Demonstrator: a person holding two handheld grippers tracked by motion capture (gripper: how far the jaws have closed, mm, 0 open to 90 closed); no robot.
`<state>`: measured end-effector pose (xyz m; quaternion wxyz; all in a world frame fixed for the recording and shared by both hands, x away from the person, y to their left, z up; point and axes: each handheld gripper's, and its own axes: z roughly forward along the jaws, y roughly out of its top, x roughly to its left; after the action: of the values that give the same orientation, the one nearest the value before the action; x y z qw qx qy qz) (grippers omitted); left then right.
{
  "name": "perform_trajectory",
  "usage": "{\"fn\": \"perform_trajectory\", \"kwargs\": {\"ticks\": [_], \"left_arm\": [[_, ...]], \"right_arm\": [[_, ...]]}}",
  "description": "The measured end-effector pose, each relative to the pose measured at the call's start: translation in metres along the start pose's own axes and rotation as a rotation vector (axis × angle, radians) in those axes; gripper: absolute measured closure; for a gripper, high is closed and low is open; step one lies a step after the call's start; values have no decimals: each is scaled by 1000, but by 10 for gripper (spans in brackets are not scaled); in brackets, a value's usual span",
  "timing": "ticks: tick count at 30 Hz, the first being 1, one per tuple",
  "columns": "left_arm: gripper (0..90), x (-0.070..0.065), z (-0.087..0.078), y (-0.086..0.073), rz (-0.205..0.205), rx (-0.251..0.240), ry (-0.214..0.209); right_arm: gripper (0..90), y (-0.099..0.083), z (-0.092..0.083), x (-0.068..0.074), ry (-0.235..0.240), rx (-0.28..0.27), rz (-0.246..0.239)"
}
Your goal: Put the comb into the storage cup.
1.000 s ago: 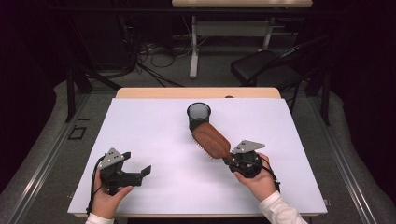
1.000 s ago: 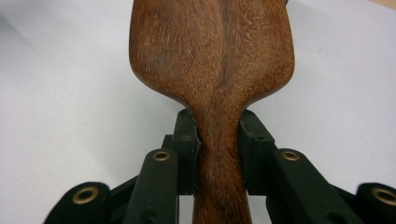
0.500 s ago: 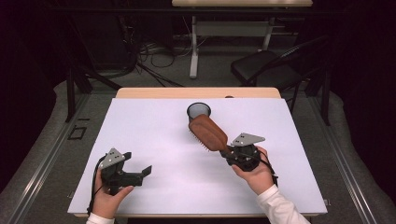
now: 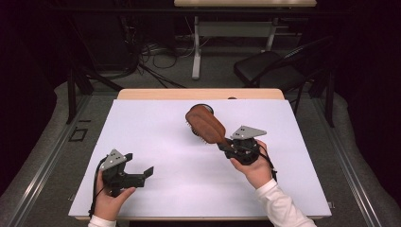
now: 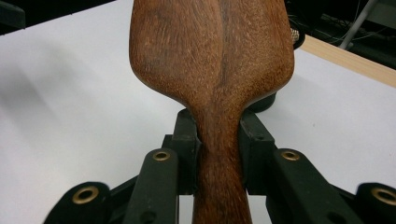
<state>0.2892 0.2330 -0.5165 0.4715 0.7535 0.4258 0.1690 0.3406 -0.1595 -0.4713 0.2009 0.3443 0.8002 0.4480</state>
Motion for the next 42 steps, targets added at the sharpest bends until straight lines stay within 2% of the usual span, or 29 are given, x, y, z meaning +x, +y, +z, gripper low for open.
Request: {"fn": "perform_trajectory", "kwargs": {"ticks": [14,21,27,33,42], "left_arm": [[4,-4,2,3,14,-3,-14],[5,-6,4,5,17,-6,-26],[6,-8,3,10,11,-16,-46],[6,-12,5,21,24,-23,-71],[4,-18,12,44,65,-17,-96]], "right_arm": [[713,15,6,-1,-13,-66,1],[713,14,6,0,-16,-98,3],[713,11,5,3,-18,-133,-20],[713,9,5,5,-18,-146,-22],[713,7,3,9,-15,-179,-26]]}}
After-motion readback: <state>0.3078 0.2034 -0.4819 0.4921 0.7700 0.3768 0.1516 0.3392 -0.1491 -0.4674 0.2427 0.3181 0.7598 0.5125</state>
